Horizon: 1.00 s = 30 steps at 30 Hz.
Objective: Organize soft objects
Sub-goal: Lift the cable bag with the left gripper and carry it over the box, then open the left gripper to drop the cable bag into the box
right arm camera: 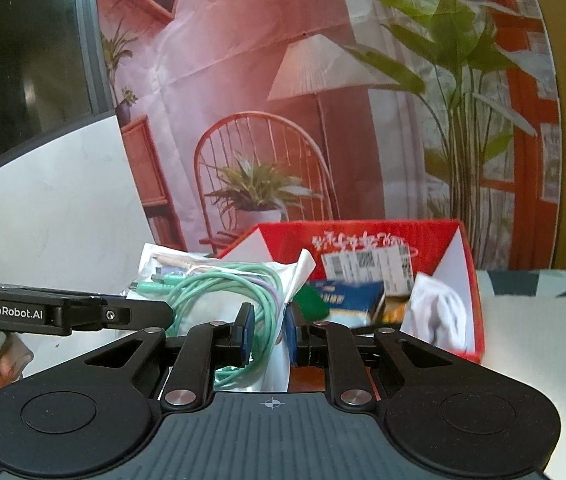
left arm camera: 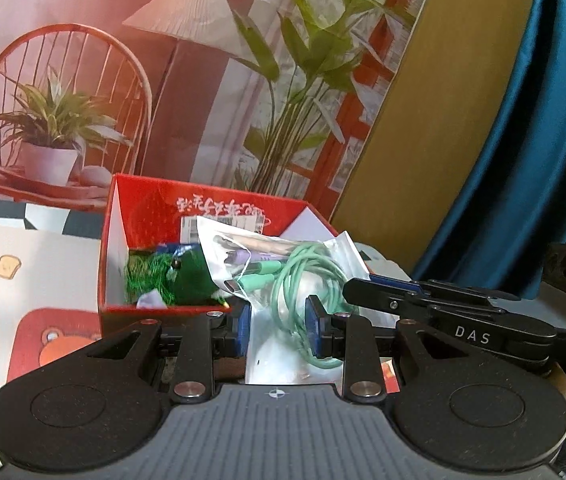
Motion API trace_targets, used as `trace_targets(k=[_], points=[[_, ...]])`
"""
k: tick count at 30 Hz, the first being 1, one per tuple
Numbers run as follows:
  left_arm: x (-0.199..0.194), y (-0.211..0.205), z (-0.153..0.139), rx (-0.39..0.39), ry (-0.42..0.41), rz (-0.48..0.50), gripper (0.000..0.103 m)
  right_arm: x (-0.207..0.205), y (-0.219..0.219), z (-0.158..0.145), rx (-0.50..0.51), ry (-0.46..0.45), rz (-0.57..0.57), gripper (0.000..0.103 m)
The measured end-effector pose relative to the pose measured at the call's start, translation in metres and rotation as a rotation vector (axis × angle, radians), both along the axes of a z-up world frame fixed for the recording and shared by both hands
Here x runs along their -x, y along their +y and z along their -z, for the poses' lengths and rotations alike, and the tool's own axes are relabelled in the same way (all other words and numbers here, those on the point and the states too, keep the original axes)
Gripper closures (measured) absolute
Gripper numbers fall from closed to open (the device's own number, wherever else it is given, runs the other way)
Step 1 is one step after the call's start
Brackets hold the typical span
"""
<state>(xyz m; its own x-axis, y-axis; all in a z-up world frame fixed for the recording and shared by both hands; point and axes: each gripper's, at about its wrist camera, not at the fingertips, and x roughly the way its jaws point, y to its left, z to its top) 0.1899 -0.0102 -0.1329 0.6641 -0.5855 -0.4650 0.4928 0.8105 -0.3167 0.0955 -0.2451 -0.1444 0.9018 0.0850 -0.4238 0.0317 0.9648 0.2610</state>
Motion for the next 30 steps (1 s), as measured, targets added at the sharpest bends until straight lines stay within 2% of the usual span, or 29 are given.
trace_targets(k=[7,11,18,25,26,28,29,30], points=[[-0.045,-0.006,-0.008,0.022,-0.004,-0.021,0.073,-0.041,-0.015,-0.014,0.055,-0.01,0.01,0.086],[-0.071,-0.015,-0.007,0.0,-0.007,-0.026,0.073,-0.069,-0.028,-0.012,0.043,-0.001,0.03,0.086],[-0.1,-0.028,0.012,-0.052,0.044,-0.011,0.073,-0.107,-0.04,0.013,0.06,0.102,0.055,0.085],[-0.114,-0.037,0.039,-0.123,0.105,0.003,0.072,-0.115,-0.045,0.041,0.056,0.173,0.072,0.083],[-0.115,-0.038,0.041,-0.131,0.109,0.001,0.069,-0.114,-0.045,0.044,0.061,0.182,0.073,0.082],[-0.115,-0.039,0.042,-0.149,0.116,-0.011,0.054,-0.113,-0.043,0.048,0.067,0.198,0.072,0.078],[-0.114,-0.038,0.041,-0.155,0.111,-0.017,0.042,-0.113,-0.042,0.048,0.075,0.2,0.071,0.075],[-0.112,-0.037,0.041,-0.158,0.1,-0.023,0.034,-0.111,-0.04,0.049,0.091,0.197,0.068,0.075]])
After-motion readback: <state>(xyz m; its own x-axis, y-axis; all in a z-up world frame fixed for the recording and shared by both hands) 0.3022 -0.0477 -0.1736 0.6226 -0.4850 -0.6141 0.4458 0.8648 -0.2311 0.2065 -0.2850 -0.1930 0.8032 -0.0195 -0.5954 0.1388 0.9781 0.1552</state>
